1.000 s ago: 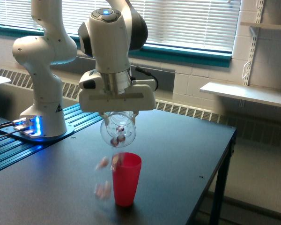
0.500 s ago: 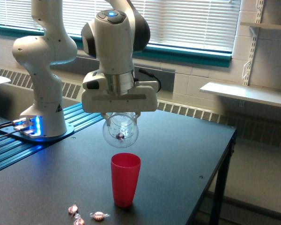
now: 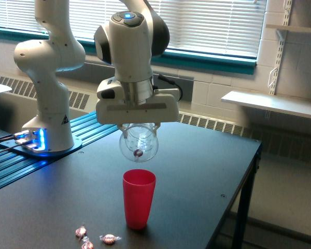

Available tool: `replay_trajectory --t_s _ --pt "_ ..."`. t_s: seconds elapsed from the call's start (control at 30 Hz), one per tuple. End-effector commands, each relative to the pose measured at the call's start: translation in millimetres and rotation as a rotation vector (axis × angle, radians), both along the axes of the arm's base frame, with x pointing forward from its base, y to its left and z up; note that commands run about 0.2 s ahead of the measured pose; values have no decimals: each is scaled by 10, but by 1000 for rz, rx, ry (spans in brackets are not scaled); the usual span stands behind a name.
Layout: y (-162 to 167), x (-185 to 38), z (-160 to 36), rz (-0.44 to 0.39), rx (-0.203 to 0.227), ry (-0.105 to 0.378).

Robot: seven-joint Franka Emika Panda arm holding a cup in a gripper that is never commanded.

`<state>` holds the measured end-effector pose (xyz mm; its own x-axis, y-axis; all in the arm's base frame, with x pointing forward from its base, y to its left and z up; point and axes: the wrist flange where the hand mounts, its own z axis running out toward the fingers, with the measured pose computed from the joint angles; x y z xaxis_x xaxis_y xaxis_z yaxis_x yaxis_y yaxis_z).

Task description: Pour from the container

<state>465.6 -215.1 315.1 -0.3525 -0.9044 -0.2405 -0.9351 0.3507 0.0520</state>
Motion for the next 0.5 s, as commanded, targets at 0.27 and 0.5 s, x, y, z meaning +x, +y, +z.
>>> replay_trajectory --t_s 0.27,0.5 --pt "-22 41 -38 -25 17 22" --pt "11 53 -57 -26 16 23"
